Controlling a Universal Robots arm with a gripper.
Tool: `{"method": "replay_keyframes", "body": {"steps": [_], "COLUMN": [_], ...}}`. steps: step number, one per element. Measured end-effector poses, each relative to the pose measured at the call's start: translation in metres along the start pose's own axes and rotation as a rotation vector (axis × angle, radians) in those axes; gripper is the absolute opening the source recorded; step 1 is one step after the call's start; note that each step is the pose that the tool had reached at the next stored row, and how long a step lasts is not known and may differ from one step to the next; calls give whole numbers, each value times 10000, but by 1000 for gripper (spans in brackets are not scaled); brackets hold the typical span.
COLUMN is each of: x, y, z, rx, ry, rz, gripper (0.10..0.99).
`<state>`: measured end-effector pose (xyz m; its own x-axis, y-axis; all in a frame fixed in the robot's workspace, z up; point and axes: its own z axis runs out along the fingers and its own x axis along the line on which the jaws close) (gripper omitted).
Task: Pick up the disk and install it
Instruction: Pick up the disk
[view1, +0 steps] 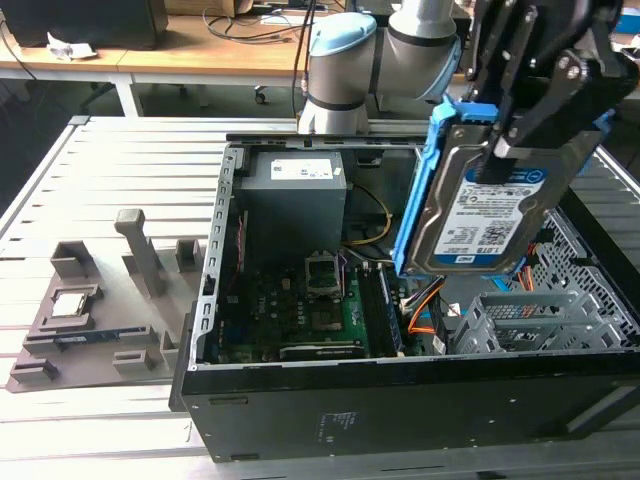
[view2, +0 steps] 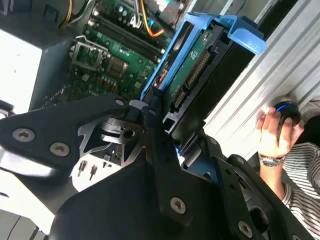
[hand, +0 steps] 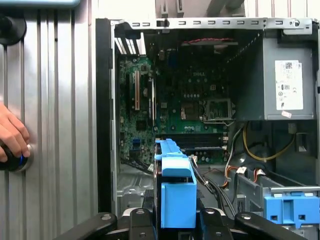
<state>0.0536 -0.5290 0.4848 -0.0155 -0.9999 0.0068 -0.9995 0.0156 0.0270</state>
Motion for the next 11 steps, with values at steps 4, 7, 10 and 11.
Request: {"method": "replay_keyframes", "body": {"steps": [4, 7, 10, 11], "x": [-4, -7, -10, -11], "y": [-257, -451, -642, -695], "z": [-7, -12, -17, -19], "rx": [-39, -69, -94, -99], "ry": [0, 1, 1, 2], "rz": [-1, 0, -1, -2], "gripper": [369, 369, 369, 369]}}
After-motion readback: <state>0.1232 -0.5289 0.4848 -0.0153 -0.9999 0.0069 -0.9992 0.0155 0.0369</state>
